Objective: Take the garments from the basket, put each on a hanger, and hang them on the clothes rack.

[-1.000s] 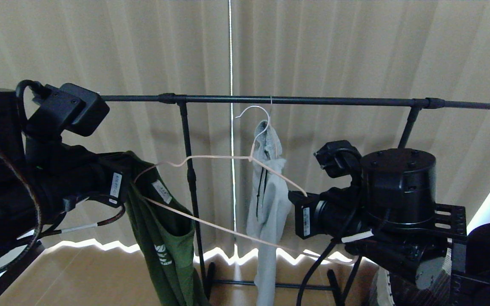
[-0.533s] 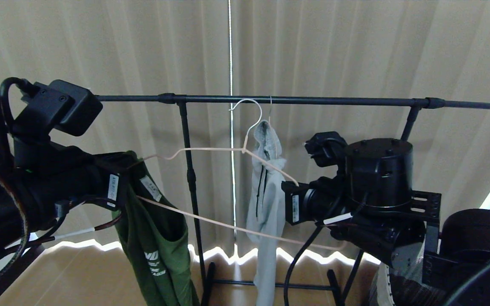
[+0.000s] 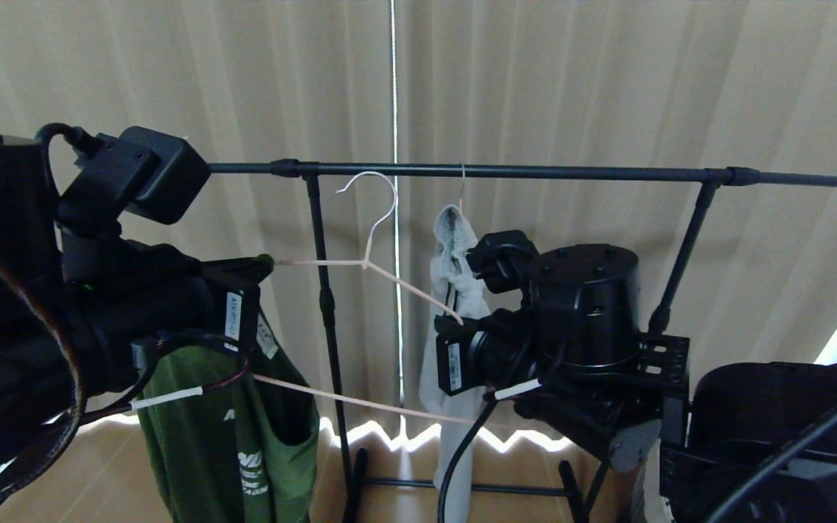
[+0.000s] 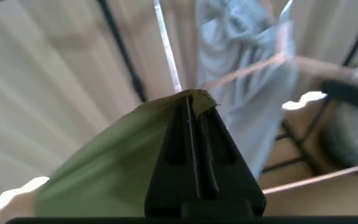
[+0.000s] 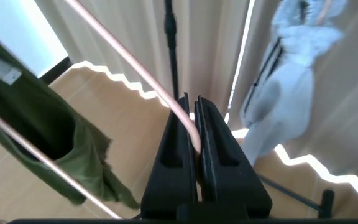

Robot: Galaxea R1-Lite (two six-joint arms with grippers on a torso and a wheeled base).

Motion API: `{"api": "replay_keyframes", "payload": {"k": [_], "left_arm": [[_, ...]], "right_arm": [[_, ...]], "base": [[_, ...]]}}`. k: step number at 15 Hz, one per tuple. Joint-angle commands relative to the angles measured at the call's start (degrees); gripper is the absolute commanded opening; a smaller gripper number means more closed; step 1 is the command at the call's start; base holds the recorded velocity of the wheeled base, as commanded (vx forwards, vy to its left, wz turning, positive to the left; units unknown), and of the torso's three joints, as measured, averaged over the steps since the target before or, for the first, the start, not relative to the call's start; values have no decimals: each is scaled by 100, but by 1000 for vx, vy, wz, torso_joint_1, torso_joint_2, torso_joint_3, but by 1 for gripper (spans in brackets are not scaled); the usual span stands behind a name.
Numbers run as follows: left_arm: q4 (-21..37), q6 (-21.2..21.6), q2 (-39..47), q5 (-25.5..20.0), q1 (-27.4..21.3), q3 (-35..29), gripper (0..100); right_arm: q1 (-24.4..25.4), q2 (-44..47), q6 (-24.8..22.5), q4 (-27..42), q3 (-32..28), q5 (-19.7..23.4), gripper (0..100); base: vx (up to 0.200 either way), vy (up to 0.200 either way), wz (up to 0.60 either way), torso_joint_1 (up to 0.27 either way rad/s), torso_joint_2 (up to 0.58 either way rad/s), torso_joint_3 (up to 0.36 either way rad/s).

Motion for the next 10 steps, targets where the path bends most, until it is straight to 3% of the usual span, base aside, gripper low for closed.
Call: {"api": "replay_keyframes", "payload": {"k": [1, 4, 10], "left_arm": [[-14, -214, 162, -56, -172, -163, 0], [-14, -803, 302, -258, -533, -506, 0], [-14, -803, 223, -953, -612, -322, 0]], "right_arm": [[127, 44, 19, -6, -5, 23, 0], [294, 62, 36, -6, -13, 41, 0], [277, 18, 159, -6, 39, 23, 0]], "base": [[0, 0, 0, 0, 0, 0], [0, 0, 0, 0, 0, 0], [0, 0, 0, 0, 0, 0]]}}
